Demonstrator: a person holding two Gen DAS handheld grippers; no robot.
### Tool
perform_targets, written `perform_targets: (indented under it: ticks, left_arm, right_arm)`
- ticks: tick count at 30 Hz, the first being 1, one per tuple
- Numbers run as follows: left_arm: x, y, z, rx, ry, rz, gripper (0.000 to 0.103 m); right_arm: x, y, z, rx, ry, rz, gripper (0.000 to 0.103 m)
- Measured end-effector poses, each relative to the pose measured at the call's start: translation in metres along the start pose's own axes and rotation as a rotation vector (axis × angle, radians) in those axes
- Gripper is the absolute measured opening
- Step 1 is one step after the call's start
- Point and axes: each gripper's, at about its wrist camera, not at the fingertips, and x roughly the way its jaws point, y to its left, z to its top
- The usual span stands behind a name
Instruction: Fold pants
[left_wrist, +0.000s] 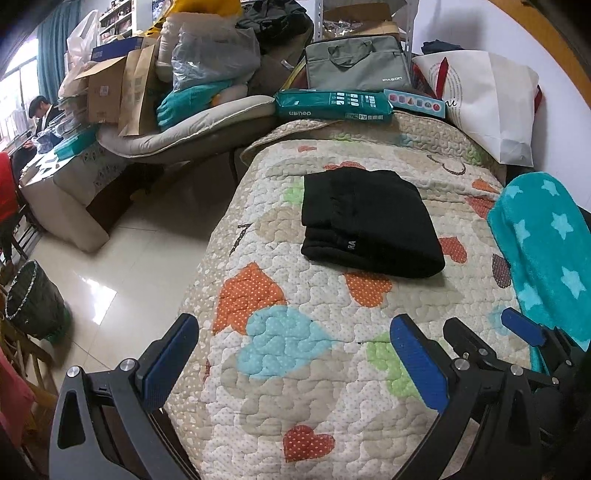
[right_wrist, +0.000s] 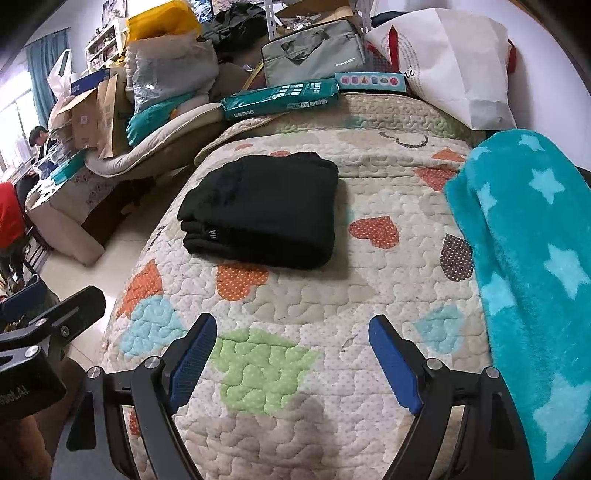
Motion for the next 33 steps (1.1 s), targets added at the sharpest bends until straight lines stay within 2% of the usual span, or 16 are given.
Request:
perform_targets:
  ticks: [33]
  left_arm:
    - [0.0094, 0.0001, -0.0073, -0.017, 0.058, -0.023, 0.103]
  right_arm:
    - [0.0091, -0.0001, -0.0034, 0.009, 0.044, -0.003, 0.091]
